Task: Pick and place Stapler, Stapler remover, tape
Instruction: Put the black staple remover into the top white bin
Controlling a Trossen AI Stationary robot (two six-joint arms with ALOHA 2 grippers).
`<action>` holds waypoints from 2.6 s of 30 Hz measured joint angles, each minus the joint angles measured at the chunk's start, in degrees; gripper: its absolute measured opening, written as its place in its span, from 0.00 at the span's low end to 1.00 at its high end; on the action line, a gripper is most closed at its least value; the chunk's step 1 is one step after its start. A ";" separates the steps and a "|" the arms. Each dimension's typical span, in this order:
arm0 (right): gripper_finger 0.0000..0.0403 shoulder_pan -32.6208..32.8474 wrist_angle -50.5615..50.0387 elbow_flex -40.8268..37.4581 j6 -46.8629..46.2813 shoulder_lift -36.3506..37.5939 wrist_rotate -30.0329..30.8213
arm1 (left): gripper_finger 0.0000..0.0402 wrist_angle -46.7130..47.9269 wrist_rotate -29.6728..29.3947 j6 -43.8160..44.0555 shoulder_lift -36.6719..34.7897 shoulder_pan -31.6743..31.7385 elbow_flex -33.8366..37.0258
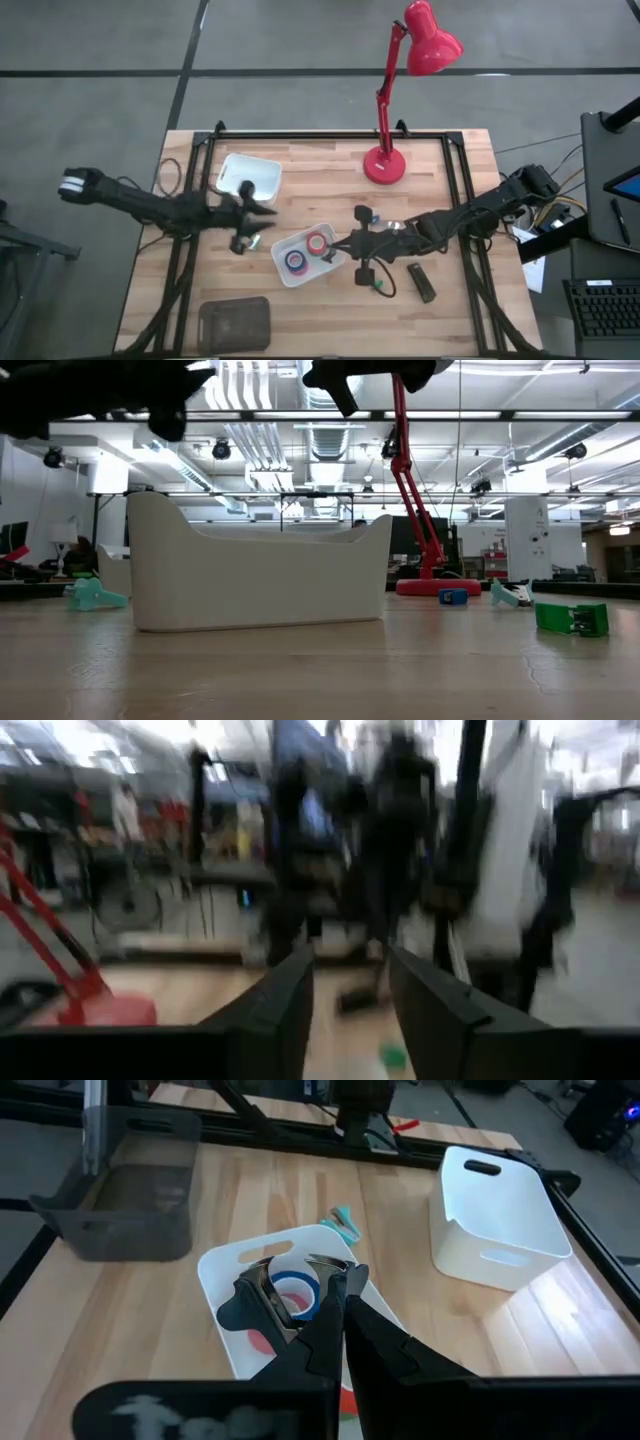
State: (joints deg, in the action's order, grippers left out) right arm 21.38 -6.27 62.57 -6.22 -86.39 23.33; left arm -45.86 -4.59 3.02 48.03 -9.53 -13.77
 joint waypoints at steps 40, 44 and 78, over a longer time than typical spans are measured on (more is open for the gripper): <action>0.02 3.00 5.23 -0.44 -1.85 -0.28 6.44 | 0.38 18.54 -4.21 -15.11 28.78 -11.05 -26.09; 0.02 3.00 5.42 -0.44 -2.68 -0.28 6.71 | 0.38 17.91 -4.36 -15.11 28.92 -11.05 -26.09; 0.02 3.00 8.57 -0.68 -3.15 -0.37 9.64 | 0.23 13.81 -5.32 -13.96 29.11 -11.09 -26.09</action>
State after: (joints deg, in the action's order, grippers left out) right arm 24.38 2.31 61.89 -9.37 -86.76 32.97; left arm -32.05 -9.91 -10.94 77.14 -20.62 -39.86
